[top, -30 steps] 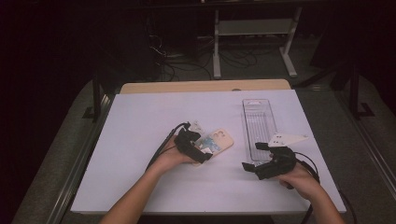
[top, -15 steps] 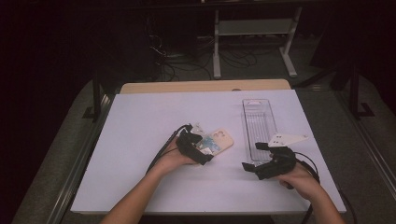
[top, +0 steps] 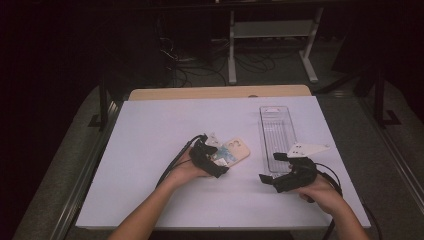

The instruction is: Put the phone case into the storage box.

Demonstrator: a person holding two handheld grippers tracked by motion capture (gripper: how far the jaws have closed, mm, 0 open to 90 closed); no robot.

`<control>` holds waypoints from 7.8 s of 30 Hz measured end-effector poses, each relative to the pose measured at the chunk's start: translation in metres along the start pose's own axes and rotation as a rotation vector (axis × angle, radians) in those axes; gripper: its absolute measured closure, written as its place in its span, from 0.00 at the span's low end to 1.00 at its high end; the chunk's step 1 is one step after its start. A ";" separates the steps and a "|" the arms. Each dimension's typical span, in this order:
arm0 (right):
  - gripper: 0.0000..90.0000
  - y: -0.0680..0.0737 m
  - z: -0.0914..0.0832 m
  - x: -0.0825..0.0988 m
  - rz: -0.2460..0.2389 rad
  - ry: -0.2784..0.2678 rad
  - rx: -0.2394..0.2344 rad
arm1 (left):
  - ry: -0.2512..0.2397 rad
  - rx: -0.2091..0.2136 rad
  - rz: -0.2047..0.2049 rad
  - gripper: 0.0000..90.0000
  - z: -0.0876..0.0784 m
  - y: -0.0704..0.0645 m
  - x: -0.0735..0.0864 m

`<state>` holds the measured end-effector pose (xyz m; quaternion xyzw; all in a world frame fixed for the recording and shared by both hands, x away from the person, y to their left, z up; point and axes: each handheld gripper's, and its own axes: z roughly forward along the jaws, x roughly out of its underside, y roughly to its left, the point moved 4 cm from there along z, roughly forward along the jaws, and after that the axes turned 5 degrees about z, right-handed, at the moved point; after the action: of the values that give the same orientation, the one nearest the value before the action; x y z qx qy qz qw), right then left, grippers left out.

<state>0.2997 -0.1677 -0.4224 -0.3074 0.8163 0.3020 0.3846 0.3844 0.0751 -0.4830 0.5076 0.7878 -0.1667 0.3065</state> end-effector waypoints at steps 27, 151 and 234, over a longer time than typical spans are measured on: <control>0.06 0.000 0.000 0.000 0.000 -0.001 0.000 | -0.027 -0.002 0.003 0.11 -0.002 -0.001 0.002; 0.00 0.011 0.021 -0.080 -0.208 0.162 -0.179 | -0.099 0.316 0.294 0.12 -0.147 0.012 -0.014; 0.07 0.062 0.100 -0.099 -0.508 0.402 -0.331 | -0.071 0.357 0.445 0.12 -0.123 -0.012 -0.040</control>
<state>0.3491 -0.0289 -0.3783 -0.6116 0.7133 0.2584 0.2243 0.3465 0.1127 -0.3645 0.7078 0.6039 -0.2491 0.2688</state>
